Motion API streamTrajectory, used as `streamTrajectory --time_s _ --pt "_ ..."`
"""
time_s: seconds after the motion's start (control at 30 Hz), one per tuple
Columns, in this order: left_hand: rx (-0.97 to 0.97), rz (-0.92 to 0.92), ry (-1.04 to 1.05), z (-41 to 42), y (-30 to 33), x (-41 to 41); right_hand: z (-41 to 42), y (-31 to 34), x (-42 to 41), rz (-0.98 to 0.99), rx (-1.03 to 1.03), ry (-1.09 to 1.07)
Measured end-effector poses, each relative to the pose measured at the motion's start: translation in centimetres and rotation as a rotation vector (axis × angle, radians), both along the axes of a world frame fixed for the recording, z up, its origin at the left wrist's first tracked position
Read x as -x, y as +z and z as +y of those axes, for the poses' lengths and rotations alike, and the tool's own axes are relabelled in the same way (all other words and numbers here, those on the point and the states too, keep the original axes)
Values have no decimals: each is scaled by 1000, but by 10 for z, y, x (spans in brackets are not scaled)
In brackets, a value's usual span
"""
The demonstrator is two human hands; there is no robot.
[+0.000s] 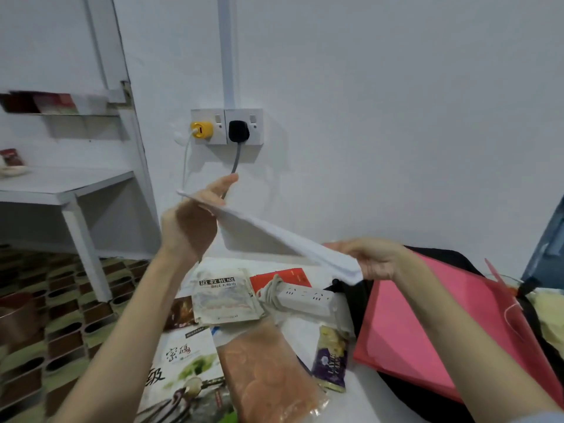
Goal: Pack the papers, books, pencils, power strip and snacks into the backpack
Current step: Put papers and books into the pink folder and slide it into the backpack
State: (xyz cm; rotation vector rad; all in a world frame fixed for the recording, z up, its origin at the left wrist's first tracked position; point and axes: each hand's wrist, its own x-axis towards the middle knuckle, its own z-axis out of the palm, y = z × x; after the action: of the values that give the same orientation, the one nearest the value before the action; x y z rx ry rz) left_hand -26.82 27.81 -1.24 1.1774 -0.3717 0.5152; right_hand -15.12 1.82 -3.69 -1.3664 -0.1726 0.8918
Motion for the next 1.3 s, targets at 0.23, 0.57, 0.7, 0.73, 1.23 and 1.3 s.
streamTrajectory --time_s 0.23,0.57,0.7,0.73,1.23,1.3 --pt "290 496 55 16 -43 -8 15 18 6 -635 99 -147" --pt "-165 411 236 -3 -68 -24 12 -8 11 -768 -175 -421" --pt "-255 328 454 -16 -73 -18 13 -23 17 -727 -204 -409" --pt "-249 339 454 -19 -78 -17 12 -31 18 -707 -162 -404" --pt "-464 518 216 -92 -81 -61 -58 -62 18 -551 337 -521" --pt "-455 604 28 -118 -99 -73 -89 -74 17 -484 504 -502"
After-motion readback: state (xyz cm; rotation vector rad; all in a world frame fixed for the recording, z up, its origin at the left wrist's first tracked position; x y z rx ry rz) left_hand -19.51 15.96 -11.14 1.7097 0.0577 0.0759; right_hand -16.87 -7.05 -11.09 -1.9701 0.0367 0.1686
